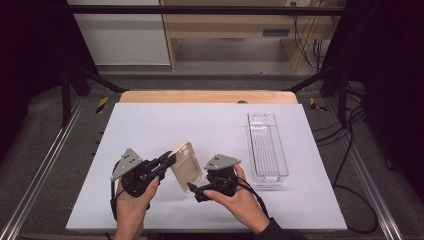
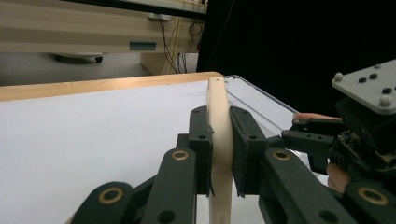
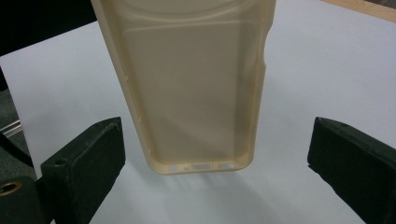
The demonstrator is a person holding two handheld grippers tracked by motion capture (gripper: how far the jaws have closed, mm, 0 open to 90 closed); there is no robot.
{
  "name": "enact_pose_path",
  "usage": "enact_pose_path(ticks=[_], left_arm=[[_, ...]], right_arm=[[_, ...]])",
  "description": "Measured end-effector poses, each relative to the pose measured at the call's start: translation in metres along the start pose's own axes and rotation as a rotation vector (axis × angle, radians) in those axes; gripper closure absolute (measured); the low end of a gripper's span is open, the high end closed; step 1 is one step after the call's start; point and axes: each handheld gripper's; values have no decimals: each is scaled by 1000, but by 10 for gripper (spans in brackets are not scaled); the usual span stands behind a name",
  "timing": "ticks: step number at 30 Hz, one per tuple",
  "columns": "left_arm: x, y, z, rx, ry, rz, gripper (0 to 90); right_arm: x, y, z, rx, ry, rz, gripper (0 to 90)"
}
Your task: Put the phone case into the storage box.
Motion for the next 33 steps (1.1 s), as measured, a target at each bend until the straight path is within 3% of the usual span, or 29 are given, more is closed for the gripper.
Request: enact_pose_path(ticks=[19,33], left_arm=[[-2,5,2,-13,-7,9,796],[-3,8,4,-19,-13,11,796]], right_arm=[[25,-7,9,36,17,5,43],[31,-8,18,28,26,8,43]])
Point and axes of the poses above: each handheld gripper's, and its own axes: z roughly forward along the jaws, x roughly out of its top, y roughly to its right, and after that the axes turned 7 degrees about y, right-handed
